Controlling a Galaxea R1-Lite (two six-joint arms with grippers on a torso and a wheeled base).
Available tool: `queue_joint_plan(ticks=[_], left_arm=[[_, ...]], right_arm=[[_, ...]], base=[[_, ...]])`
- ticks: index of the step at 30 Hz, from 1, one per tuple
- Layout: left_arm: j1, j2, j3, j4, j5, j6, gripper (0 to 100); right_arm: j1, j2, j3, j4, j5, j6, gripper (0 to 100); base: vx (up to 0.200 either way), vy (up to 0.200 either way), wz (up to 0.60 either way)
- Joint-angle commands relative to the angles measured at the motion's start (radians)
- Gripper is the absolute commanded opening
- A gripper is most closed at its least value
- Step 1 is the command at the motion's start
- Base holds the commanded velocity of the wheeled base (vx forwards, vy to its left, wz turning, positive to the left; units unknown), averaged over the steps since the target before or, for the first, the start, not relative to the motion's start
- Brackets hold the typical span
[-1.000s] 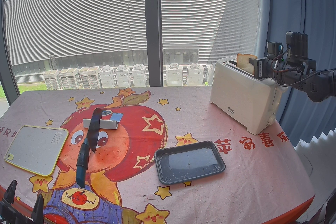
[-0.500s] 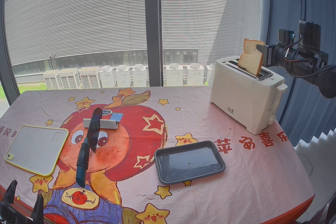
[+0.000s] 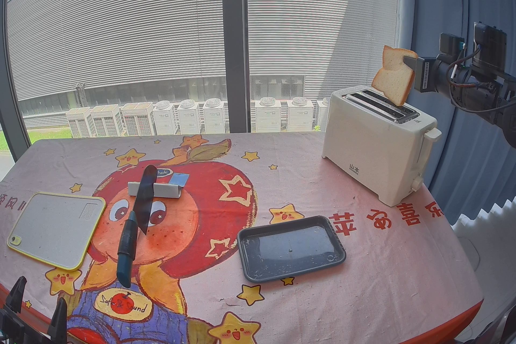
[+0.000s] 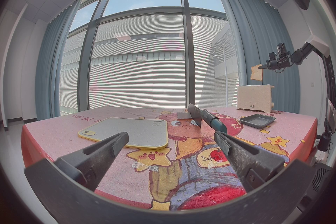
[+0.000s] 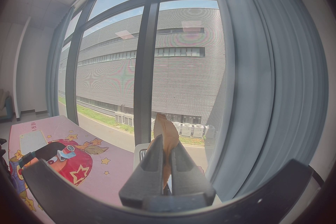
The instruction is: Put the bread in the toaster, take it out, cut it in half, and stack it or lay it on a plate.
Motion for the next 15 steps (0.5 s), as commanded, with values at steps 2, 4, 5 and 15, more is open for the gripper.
queue_joint_plan(ticks=[2, 4, 5, 15], left_arm=[[0.000, -0.016, 0.018, 0.000, 0.000, 0.000, 100], [0.000, -0.016, 0.018, 0.000, 0.000, 0.000, 100], [0.000, -0.016, 0.018, 0.000, 0.000, 0.000, 100], [0.000, -0.016, 0.018, 0.000, 0.000, 0.000, 100]], right_arm=[[0.000, -0.022, 0.009, -0.001, 0.001, 0.000, 0], [0.002, -0.030, 0.014, 0.001, 0.001, 0.000, 0], [0.002, -0.033, 0.020, -0.001, 0.001, 0.000, 0], [0.014, -0.135, 0.111, -0.001, 0.009, 0.000, 0]], base=[[0.000, 0.000, 0.00], [0.000, 0.000, 0.00], [0.000, 0.000, 0.00], [-0.060, 0.000, 0.00]])
